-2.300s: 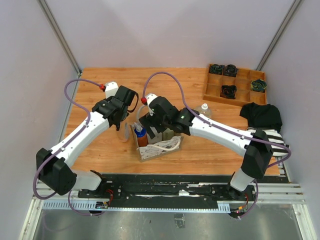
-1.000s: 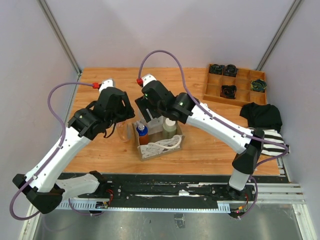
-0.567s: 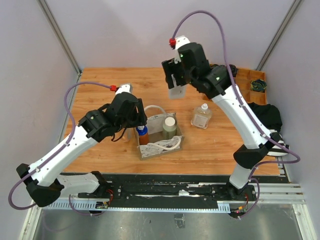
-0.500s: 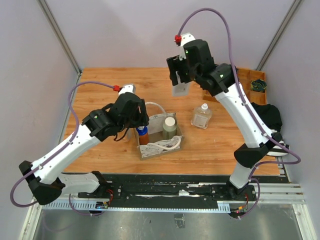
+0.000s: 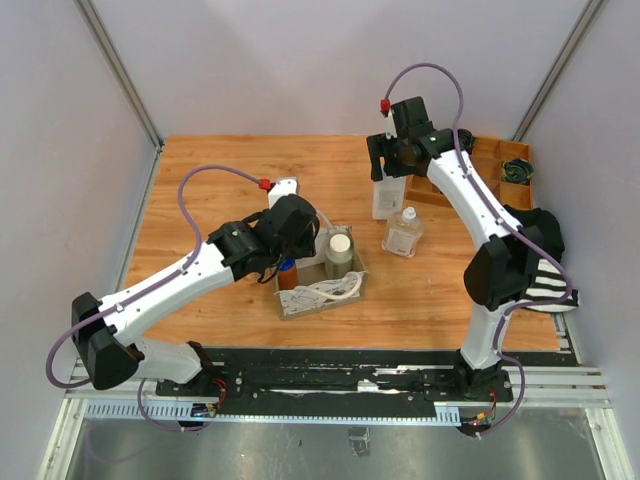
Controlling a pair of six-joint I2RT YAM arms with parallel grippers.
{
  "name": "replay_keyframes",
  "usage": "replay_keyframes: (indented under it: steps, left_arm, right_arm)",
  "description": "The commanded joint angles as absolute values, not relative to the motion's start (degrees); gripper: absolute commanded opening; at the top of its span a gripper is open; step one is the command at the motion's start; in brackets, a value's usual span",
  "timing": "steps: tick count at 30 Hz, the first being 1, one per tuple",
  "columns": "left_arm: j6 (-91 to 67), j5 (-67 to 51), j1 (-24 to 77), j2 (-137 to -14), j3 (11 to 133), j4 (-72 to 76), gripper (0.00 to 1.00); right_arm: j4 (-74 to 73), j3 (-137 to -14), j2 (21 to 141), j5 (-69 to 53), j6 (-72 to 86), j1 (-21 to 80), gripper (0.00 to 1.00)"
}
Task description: Take the personal care products out of the canvas bag
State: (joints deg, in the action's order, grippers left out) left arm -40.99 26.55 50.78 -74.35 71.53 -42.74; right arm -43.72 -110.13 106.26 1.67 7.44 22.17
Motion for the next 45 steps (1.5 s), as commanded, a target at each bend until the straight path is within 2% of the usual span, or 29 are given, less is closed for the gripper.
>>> replay_keyframes:
  steps: [1, 10, 15, 19, 26, 34, 45]
  left_arm:
    - [-42.0, 30.9, 51.6, -75.3, 68.9, -39.1, 0.53]
    - [-45.8, 34.5, 52.3, -75.9, 69.8, -43.3, 0.53]
    - [-49.8, 37.7, 55.2, -76.5, 75.9, -50.8, 0.55]
    - [-52.5, 38.9, 57.4, -77.7, 79.9, -55.4, 0.56]
    - [-56.2, 40.4, 58.1, -80.9, 81.2, -61.0, 0.57]
    - [-59.3, 43.8, 58.3, -81.7, 80.5, -62.8, 0.59]
    - [-62.4, 47.8, 58.3, -83.5, 78.8, -63.9, 0.61]
  right_arm:
    - [-33.7, -110.1, 107.0, -2.8, 8.3, 19.4, 0.43]
    - [-30.5, -105.5, 109.9, -4.4, 8.8, 17.2, 0.42]
    - [-29.9, -104.0, 111.1, -4.5, 9.1, 16.6, 0.44]
    - [-29.8, -103.8, 112.6, -4.4, 9.4, 16.1, 0.49]
    - [-29.9, -102.5, 113.2, -4.7, 9.7, 15.6, 0.67]
    - [-33.0, -103.3, 115.0, -5.1, 10.0, 15.0, 0.98]
    - [-31.9, -95.4, 104.0, -5.1, 10.3, 15.0, 0.98]
